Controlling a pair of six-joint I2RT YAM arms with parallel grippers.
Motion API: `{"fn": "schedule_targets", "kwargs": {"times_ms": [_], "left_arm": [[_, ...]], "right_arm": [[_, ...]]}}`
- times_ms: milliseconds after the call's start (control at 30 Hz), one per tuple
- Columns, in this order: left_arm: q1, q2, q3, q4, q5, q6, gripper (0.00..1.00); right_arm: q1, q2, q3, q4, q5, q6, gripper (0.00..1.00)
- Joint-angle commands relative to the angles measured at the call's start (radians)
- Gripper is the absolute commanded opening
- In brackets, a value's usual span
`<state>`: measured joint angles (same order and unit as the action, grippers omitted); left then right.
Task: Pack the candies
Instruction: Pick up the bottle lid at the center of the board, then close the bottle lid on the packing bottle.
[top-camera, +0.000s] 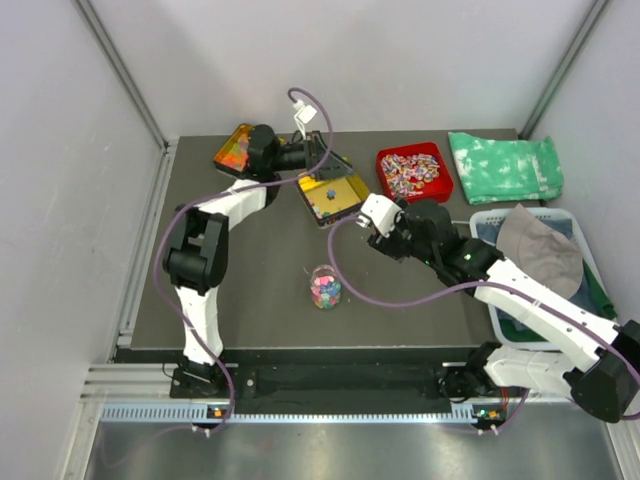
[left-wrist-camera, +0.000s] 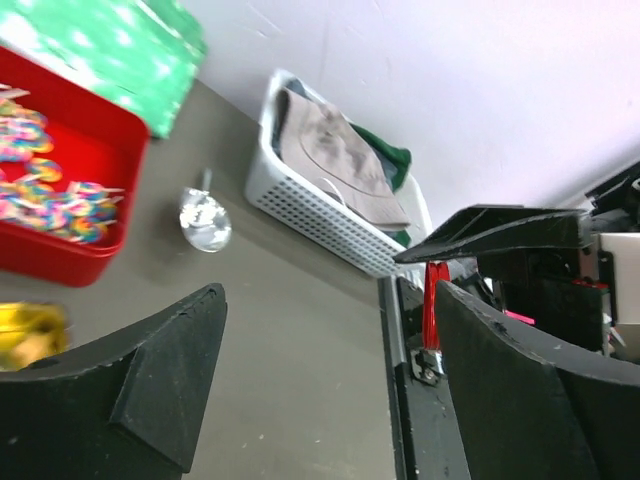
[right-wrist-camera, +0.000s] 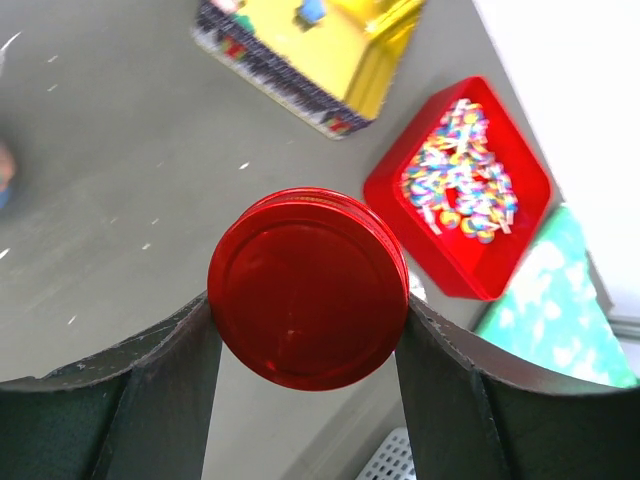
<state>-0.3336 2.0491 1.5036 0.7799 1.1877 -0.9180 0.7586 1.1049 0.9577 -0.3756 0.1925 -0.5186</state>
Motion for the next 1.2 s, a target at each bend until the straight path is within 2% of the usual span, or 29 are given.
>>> {"fn": "schedule_targets", "kwargs": {"times_ms": [0,67,133,167,200,267,300,367,400,633,767,1167], "left_arm": [[0.064,-0.138,-0.045,0.058,0.009,0.051,0.91],[0.097,-0.182,-0.085,-0.034,0.004,0.152,0.95],[0.125,-0.219,-0.123,-0.141,0.0,0.318,0.99],[0.133,-0.256,-0.134,-0.297,-0.006,0.393,0.99],[0.142,-0.276,-0.141,-0.392,-0.028,0.58,0.99],[0.145,-0.337,-0.169,-0.587,-0.066,0.787,0.99],[0.142,-0.357,-0.187,-0.719,-0.104,0.961,0.99],[0.143,-0.41,-0.273,-0.755,-0.125,1.039,0.99],[0.143,-0.426,-0.298,-0.828,-0.134,1.129,0.99],[0.143,-0.556,-0.54,-0.944,-0.166,1.406,0.99],[0.143,-0.624,-0.605,-0.996,-0.163,1.513,0.99],[0.134,-0.708,-0.767,-0.918,-0.151,1.631,0.99]], "right_arm": [[0.015,0.013,0.079,-0.066,-0.086,0.02,0.32],[0.013,0.03,0.113,-0.095,-0.131,0.025,0.32],[0.015,0.041,0.156,-0.15,-0.186,0.023,0.33],[0.015,0.058,0.173,-0.17,-0.211,0.023,0.33],[0.015,0.065,0.193,-0.221,-0.234,0.023,0.33],[0.015,0.093,0.245,-0.261,-0.297,0.02,0.34],[0.018,0.104,0.263,-0.279,-0.315,0.02,0.34],[0.024,0.128,0.312,-0.339,-0.369,0.008,0.34],[0.044,0.156,0.326,-0.356,-0.383,0.002,0.35],[0.126,0.28,0.424,-0.482,-0.507,-0.041,0.39],[0.142,0.335,0.467,-0.534,-0.579,-0.043,0.41],[0.153,0.437,0.506,-0.496,-0.622,0.0,0.42]]}}
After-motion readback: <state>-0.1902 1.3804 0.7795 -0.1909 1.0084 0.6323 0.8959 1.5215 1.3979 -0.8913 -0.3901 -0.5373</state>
